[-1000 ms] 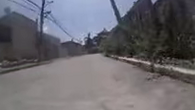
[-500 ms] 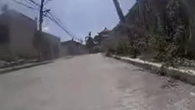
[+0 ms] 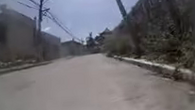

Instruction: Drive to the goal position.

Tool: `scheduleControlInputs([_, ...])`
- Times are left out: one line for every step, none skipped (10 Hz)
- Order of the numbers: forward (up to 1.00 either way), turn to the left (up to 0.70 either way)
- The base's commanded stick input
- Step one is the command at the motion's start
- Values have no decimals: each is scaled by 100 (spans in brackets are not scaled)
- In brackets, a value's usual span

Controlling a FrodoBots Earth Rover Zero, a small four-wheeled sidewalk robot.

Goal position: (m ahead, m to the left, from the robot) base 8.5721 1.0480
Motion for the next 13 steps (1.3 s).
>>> scheduleControlInputs([85, 0])
scheduleControlInputs([85, 0])
scheduleControlInputs([85, 0])
scheduleControlInputs([85, 0])
scheduleControlInputs([85, 0])
scheduleControlInputs([85, 0])
scheduleControlInputs([85, 0])
scheduleControlInputs([85, 0])
scheduleControlInputs([85, 0])
scheduleControlInputs([85, 0])
scheduleControlInputs([85, 0])
scheduleControlInputs([85, 0])
scheduleControlInputs([85, 0])
